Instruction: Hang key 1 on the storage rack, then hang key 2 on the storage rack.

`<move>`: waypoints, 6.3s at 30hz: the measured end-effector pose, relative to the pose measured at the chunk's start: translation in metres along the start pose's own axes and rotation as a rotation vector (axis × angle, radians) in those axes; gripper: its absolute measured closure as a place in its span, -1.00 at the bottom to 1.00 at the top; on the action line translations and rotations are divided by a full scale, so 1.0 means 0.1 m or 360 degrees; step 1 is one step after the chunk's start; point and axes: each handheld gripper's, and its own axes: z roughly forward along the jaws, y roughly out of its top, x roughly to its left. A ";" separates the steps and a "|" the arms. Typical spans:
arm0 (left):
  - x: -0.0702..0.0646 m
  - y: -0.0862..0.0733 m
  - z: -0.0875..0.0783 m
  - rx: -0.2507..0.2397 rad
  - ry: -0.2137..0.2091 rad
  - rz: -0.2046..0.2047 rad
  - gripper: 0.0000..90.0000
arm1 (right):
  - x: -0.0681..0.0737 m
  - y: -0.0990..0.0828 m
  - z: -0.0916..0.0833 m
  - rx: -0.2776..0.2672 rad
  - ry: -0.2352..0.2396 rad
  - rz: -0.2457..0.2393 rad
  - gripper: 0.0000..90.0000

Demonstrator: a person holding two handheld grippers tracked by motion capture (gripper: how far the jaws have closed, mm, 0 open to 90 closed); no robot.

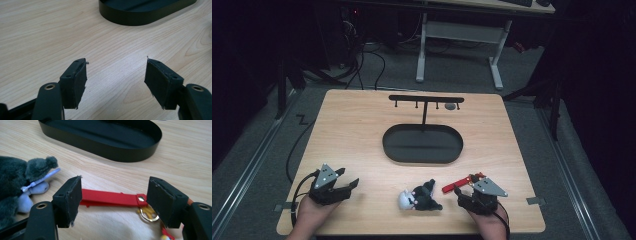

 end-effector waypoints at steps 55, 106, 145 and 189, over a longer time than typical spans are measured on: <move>-1.17 0.24 0.50 0.0129 -0.0455 0.0402 0.91 | 0.79 -0.04 0.01 0.0260 0.0446 -0.0203 1.00; -1.64 0.33 0.54 0.0093 -0.0680 0.0512 0.75 | 0.15 -0.14 -0.24 0.0155 0.0091 0.0046 0.89; -0.35 -0.03 0.15 0.0097 -0.0113 0.0265 -0.40 | -0.22 0.14 -0.26 0.0395 -0.0032 0.0176 -0.07; -0.49 0.10 0.23 0.0048 -0.0168 0.0379 -0.33 | -0.57 0.51 0.31 0.1256 -0.0088 0.0084 -0.12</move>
